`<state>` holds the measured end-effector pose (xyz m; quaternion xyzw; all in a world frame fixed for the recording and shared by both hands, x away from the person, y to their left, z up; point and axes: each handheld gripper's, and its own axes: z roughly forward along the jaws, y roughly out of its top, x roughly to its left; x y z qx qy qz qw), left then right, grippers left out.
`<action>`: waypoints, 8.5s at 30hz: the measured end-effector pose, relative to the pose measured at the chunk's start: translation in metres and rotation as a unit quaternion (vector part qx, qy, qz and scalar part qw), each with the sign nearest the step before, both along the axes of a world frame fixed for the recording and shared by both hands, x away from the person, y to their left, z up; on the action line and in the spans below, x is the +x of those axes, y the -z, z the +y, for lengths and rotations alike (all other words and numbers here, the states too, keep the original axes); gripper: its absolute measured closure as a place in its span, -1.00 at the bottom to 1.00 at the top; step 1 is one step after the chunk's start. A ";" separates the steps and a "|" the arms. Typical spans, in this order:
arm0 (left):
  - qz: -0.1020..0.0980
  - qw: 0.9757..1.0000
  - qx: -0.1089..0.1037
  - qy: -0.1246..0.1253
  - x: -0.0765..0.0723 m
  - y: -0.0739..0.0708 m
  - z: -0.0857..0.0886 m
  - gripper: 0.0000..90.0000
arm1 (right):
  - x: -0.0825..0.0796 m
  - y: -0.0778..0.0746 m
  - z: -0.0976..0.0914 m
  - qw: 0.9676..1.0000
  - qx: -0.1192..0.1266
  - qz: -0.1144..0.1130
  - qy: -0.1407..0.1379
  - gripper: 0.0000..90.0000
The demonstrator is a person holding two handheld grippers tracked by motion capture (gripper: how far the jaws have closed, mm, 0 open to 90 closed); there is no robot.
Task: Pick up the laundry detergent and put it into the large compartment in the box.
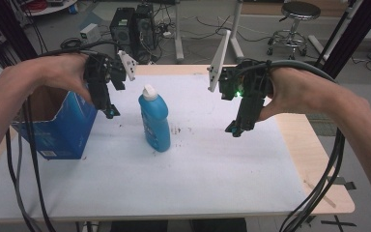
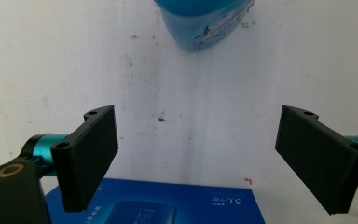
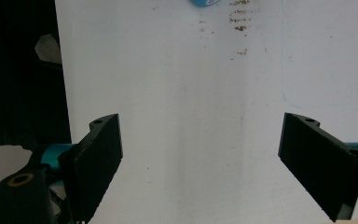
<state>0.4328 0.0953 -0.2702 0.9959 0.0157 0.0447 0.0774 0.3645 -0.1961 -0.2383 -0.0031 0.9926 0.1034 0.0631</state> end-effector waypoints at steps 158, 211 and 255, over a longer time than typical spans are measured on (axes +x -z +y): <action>0.025 0.951 0.047 0.304 0.002 -0.018 -0.081 -0.17 | -0.004 0.012 -0.004 1.000 -0.022 -0.018 0.007 -0.72; 0.036 0.998 0.031 0.037 0.006 -0.139 -0.012 -0.16 | 0.004 0.018 -0.008 1.000 -0.017 -0.017 0.011 -0.72; 0.006 0.975 0.012 -0.224 -0.011 -0.186 0.133 -0.16 | 0.009 0.028 0.001 1.000 -0.025 -0.010 0.003 -0.72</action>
